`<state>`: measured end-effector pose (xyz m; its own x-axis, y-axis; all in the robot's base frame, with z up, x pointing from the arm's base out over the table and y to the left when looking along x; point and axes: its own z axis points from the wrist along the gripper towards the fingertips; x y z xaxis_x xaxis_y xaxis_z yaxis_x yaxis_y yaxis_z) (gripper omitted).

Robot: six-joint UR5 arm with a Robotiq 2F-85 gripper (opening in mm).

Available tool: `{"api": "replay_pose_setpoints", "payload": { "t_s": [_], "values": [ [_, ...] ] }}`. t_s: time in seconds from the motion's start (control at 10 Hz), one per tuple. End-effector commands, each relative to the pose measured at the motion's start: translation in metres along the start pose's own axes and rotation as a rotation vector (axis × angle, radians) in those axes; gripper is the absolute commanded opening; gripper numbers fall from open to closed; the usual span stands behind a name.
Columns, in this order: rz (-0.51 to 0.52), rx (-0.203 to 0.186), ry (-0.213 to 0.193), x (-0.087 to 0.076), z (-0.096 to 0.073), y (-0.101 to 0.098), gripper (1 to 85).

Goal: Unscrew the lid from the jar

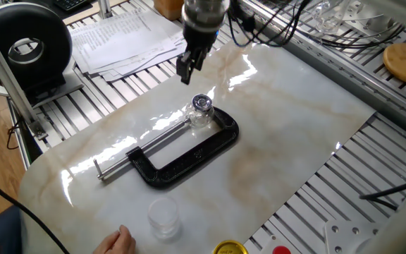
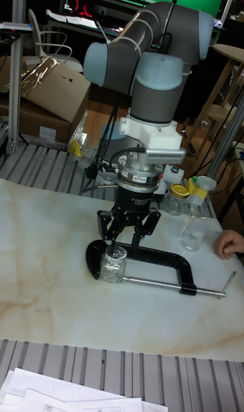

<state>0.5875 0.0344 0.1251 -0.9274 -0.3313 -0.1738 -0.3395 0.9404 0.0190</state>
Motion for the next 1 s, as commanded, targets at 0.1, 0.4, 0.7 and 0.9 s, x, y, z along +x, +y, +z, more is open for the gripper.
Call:
{"api": "replay_pose_setpoints", "payload": {
  "t_s": [0.1,0.4,0.7,0.9],
  "values": [
    [0.031,-0.006,-0.001,0.008,0.012,0.007,56.3],
    [0.059,0.002,-0.047,0.021,0.031,0.012,57.0],
    [0.037,0.009,-0.059,0.030,0.034,0.005,58.0],
    [0.036,0.009,-0.059,0.033,0.037,0.007,58.3]
  ]
}}
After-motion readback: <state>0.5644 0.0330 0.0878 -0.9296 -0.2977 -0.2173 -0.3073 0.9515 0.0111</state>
